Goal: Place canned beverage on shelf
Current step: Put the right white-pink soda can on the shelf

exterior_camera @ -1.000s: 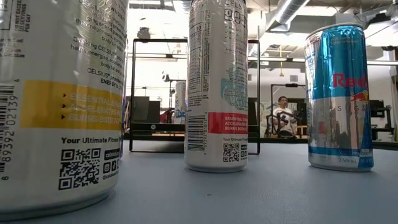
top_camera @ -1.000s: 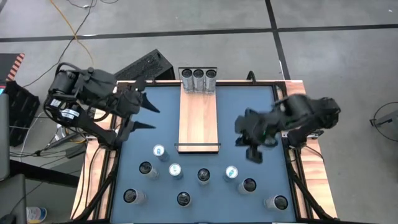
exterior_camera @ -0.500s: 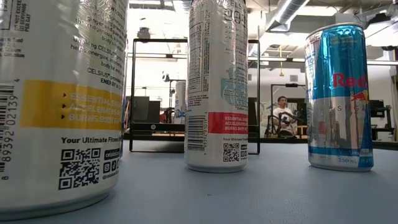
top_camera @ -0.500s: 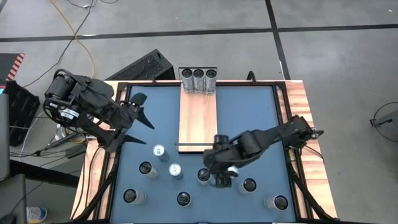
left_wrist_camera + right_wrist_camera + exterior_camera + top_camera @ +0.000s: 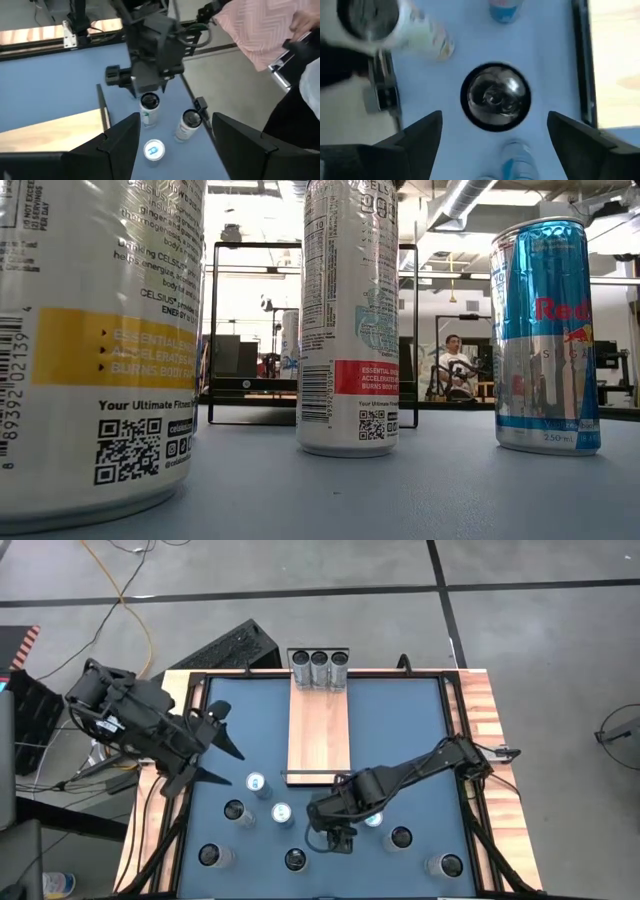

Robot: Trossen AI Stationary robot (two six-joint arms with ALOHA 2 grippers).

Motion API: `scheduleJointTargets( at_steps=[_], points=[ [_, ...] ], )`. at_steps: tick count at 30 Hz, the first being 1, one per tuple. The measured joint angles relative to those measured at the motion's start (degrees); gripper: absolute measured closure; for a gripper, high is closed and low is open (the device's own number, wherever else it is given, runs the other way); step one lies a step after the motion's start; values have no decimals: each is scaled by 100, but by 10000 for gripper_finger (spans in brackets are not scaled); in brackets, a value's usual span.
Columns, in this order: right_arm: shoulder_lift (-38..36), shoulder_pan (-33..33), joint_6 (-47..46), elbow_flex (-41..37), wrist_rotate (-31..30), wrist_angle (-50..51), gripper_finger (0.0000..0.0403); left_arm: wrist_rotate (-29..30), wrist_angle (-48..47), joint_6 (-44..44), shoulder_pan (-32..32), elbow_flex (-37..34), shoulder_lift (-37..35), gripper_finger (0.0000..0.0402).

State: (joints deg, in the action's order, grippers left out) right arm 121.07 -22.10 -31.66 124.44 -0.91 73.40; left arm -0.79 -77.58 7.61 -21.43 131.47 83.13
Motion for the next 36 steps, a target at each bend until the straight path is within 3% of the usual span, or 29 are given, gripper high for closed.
scheduleJointTargets(
  at_steps=[8, 21, 29, 36],
  points=[
    [199, 12, -1079, 5, -73, -374, 57, 337, 203, 471, -432, -1, 7, 169],
    [811, 120, -1726, -2, -294, -275, 70, 1072, 262, 704, -865, -1, 42, 169],
    [812, 29, -1680, -2, -418, 12, 116, 1250, 420, 711, -863, -1, 39, 169],
    [811, 1, -1611, -2, -330, 13, 121, 1309, 417, 663, -863, -1, 39, 169]
  ],
)
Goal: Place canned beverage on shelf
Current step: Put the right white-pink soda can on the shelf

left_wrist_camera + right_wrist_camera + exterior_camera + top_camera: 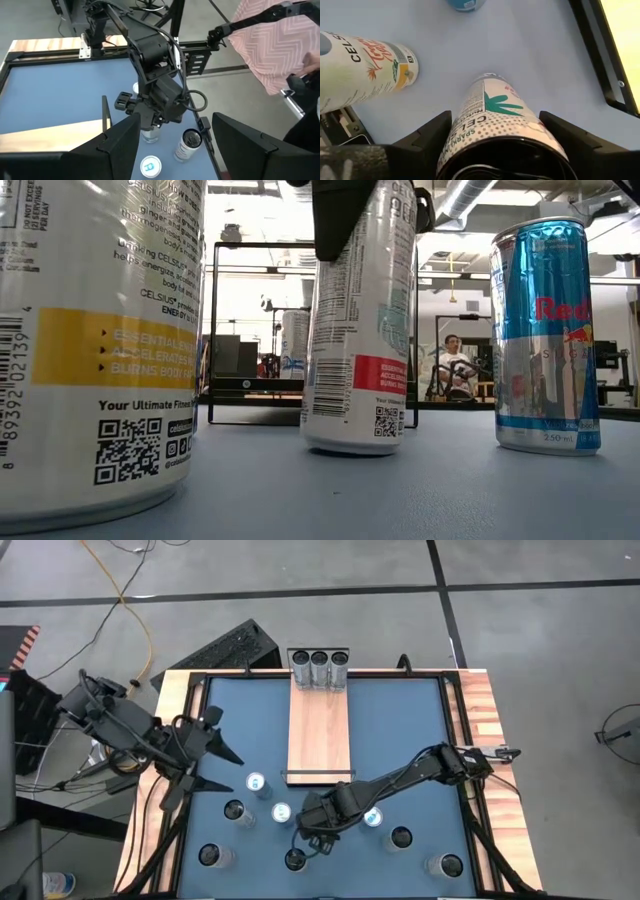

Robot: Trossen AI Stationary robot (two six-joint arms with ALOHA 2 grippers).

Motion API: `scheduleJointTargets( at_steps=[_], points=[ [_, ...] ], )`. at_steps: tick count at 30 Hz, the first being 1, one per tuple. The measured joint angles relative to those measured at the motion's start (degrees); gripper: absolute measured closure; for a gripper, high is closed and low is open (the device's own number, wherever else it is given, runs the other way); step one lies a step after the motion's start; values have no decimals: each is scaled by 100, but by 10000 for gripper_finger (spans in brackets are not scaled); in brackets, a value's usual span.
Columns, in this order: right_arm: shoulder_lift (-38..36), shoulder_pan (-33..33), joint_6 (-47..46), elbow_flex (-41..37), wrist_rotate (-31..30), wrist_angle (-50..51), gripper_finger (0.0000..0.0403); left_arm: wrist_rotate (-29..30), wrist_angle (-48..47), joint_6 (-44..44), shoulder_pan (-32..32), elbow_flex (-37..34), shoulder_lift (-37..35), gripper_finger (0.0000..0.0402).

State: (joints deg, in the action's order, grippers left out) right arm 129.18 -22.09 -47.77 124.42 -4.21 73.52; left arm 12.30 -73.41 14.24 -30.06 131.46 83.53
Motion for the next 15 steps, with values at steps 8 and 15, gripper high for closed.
scheduleJointTargets(
  at_steps=[8, 15],
  points=[
    [-71, -100, 12, 0, 20, 198, 141, 57, -4, -2, 2, 0, 0, 169],
    [-76, -209, 284, 4, -44, 257, 171, 95, -13, -7, 2, 0, 0, 169]
  ],
)
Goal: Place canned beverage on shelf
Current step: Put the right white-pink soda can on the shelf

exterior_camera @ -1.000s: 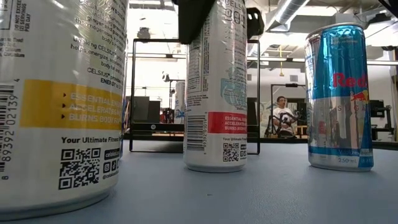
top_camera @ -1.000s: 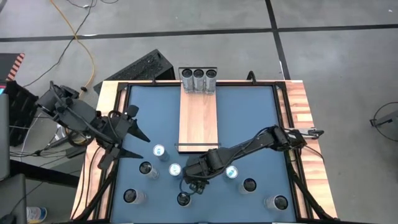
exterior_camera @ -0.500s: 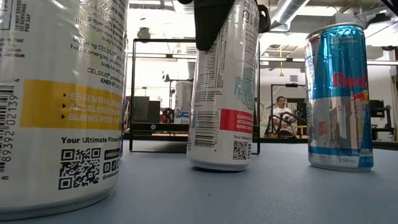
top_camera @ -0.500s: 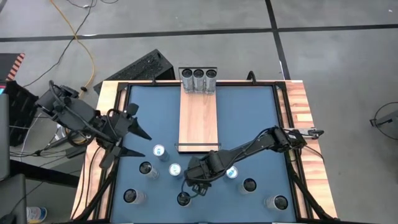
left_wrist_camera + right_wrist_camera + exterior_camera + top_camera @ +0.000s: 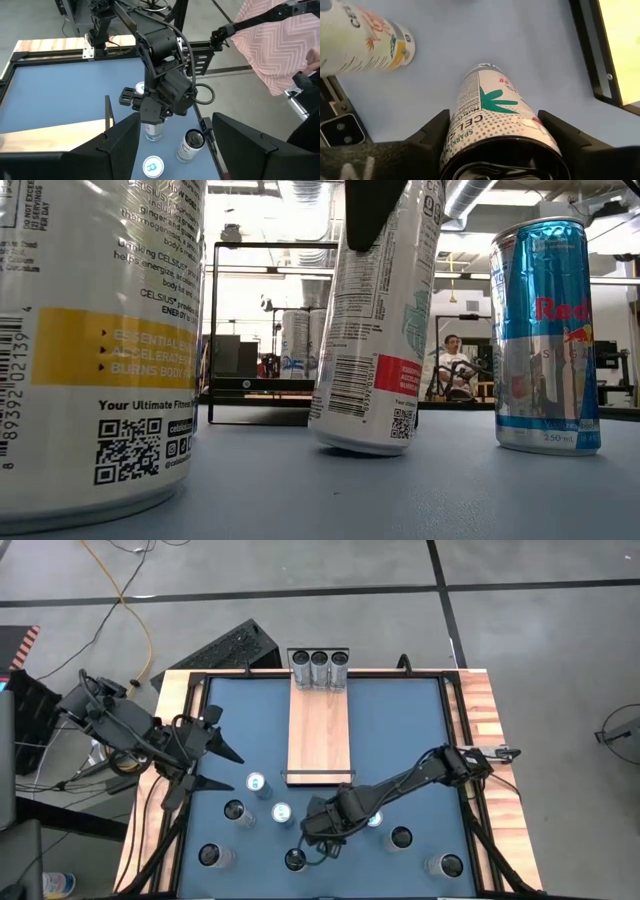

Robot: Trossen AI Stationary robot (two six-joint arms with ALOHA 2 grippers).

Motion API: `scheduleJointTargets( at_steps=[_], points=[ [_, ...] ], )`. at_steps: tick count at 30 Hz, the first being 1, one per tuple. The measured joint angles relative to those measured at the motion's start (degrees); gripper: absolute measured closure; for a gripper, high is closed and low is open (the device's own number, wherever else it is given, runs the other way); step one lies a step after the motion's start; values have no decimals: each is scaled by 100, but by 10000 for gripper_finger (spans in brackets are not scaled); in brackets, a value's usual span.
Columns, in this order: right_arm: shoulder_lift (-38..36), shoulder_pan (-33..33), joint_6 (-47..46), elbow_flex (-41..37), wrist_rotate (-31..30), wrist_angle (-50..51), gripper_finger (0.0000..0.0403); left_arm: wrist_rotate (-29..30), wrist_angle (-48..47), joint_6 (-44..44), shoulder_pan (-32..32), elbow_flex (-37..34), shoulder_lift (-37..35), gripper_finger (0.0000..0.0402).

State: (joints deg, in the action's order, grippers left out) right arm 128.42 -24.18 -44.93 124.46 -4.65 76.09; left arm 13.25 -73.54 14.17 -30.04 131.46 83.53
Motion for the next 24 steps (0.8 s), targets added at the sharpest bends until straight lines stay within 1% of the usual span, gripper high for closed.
scheduleJointTargets(
  at_steps=[4, 7, 9, 12, 14, 18, 21, 24],
  points=[
    [-14, -53, 393, 0, -27, 32, 171, 29, -5, -2, 0, 0, 0, 169],
    [-55, -155, 784, 33, -146, 259, 171, 30, -45, -4, 0, 0, 0, 169],
    [-55, -226, 1044, 230, -270, 624, 171, 29, -50, -64, 0, 0, 0, 169],
    [-73, -292, 1526, 738, -452, 1259, 171, 30, -50, -136, 0, 0, 0, 169],
    [-86, -294, 1846, 1051, -570, 1444, 171, 30, -50, -146, 0, 0, 0, 169],
    [-523, -324, 2425, 934, -610, 1133, 171, 39, -59, -265, 0, 0, 0, 169],
    [-867, -380, 2731, 949, -826, 1421, 171, 97, -75, -345, 0, 0, 0, 169],
    [-1143, -335, 3154, 949, -1064, 1422, 171, 116, -83, -436, 0, 0, 0, 169]
  ],
)
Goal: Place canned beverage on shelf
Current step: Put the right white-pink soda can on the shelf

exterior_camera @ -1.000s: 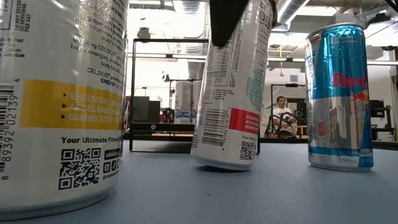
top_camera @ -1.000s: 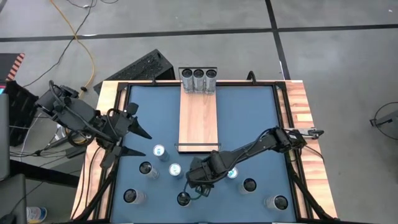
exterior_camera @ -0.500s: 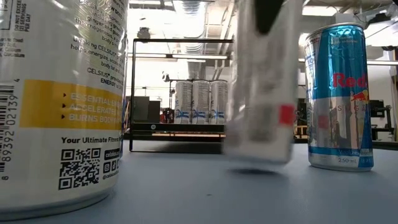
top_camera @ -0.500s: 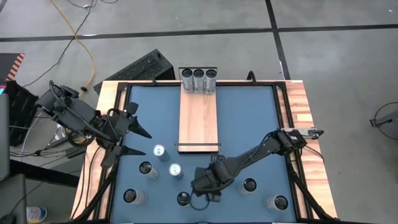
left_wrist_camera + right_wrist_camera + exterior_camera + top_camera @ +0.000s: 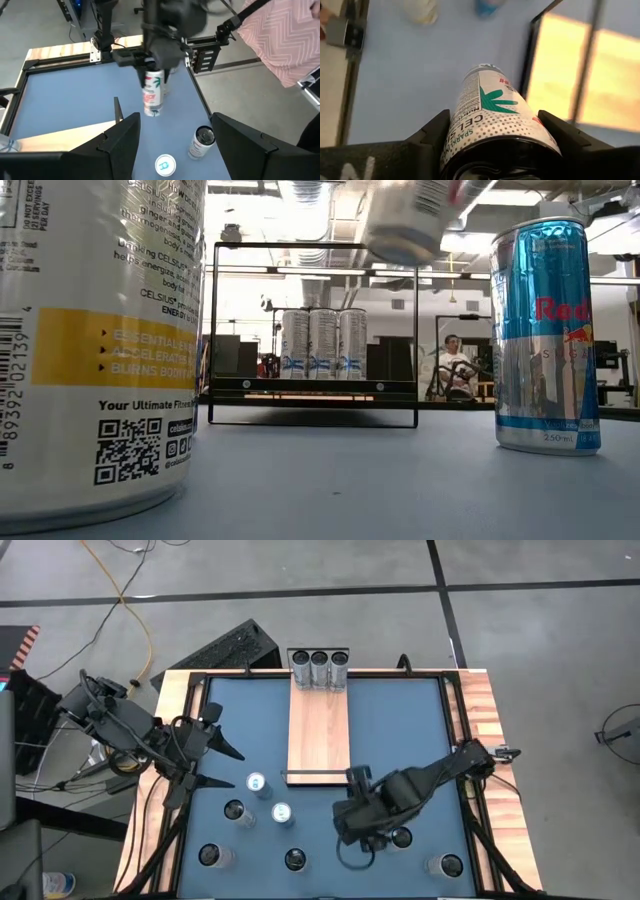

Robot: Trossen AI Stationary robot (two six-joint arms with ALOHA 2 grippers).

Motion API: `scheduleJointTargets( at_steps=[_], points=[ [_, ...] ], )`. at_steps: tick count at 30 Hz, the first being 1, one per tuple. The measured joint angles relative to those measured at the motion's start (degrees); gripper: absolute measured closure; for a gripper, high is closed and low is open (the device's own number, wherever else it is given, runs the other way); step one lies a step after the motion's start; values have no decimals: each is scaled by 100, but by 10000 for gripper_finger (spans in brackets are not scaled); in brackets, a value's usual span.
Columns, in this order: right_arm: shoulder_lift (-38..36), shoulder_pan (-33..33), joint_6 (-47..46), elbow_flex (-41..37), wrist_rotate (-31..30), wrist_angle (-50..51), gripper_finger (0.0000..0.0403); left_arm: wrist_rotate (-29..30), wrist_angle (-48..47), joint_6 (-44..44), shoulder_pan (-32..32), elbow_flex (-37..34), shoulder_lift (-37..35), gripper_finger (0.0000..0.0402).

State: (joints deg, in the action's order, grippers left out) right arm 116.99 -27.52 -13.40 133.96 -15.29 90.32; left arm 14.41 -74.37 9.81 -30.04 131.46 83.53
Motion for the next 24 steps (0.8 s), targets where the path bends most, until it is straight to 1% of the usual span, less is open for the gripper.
scheduleJointTargets(
  at_steps=[3, 8, 12, 18, 20, 24],
  points=[
    [-244, 73, 368, 1, -408, -132, 171, 22, -9, -16, 0, 0, 0, 169],
    [-661, 172, 923, 1, -1181, -17, 171, 184, -44, -170, 0, 0, 0, 169],
    [-829, 485, 1586, 1, -1619, -30, 171, 280, -42, -363, 2, 0, 0, 169],
    [-808, 1317, 3183, 1, -1633, -69, 171, 281, -92, -625, 2, 0, 0, 169],
    [-757, 1694, 3529, 1, -1488, -167, 171, 284, -141, -697, 2, 0, -2, 169],
    [-588, 2499, 4353, -16, -954, -493, 171, 282, -180, -952, 2, 0, -10, 169]
  ],
)
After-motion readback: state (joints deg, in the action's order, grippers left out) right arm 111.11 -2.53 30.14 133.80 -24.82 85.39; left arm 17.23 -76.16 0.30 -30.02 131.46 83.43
